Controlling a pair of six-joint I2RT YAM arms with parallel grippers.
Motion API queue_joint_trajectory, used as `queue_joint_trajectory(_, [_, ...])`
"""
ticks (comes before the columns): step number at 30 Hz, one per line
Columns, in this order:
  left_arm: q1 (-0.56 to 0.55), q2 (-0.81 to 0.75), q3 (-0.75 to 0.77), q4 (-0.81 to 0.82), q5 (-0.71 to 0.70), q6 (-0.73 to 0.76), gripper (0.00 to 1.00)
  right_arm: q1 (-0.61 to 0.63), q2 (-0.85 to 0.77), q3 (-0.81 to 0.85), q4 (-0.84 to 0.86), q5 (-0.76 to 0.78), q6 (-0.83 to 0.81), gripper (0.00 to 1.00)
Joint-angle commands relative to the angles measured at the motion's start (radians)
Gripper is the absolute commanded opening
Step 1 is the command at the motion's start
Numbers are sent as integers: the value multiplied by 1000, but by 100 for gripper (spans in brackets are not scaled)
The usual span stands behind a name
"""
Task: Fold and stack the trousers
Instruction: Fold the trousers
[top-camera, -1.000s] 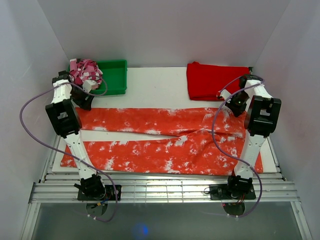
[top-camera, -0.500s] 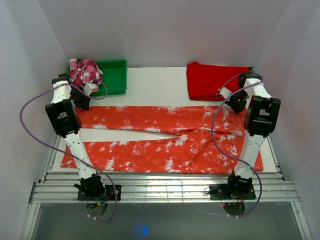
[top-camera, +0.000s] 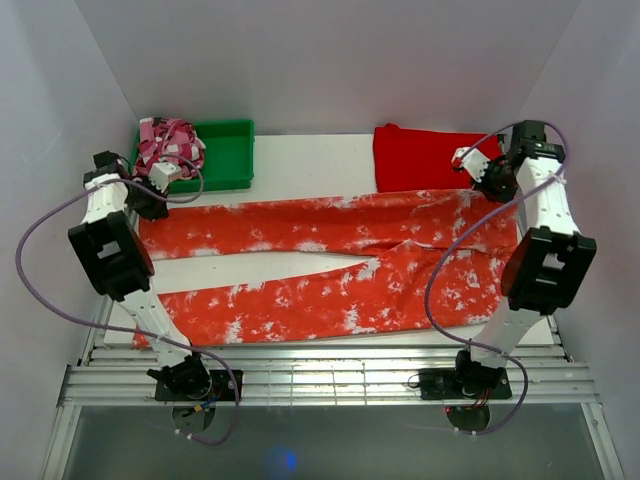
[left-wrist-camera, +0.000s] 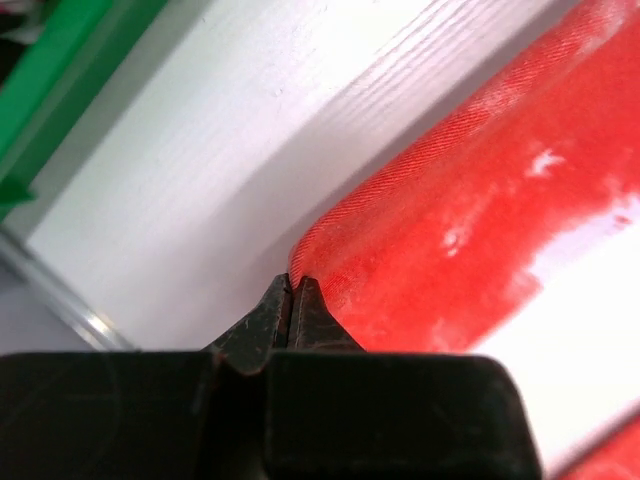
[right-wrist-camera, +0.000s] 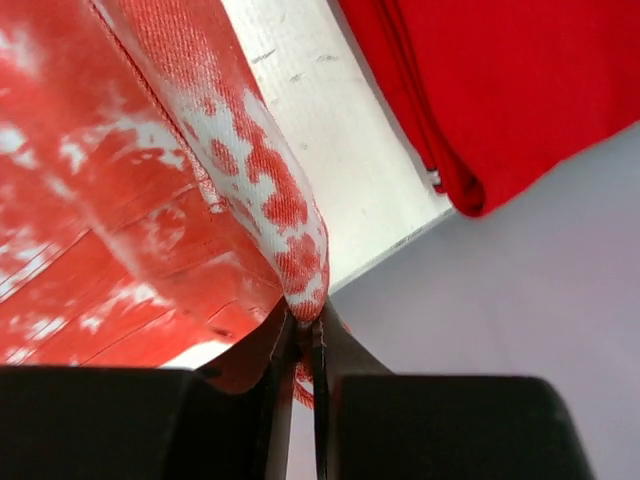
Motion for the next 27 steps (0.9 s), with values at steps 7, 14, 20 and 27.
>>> queue_joint_trajectory(7, [203,-736,-640,351,102,67,0,-198,-582,-571,83,-95,-365,8])
queue_joint_trajectory(14, [351,-900,-1056,147,0,382,0,-328,-866,-1096,103,-20,-674,8])
queue_joint_trajectory(20, [380,-838,-1135,82,-114,466,0,-383,-838,-1178,98,60,-745,8])
queue_joint_trajectory(27, [317,-657,-1041,203,-189,226,0,-342,-681,-1146,178,113,-607,8])
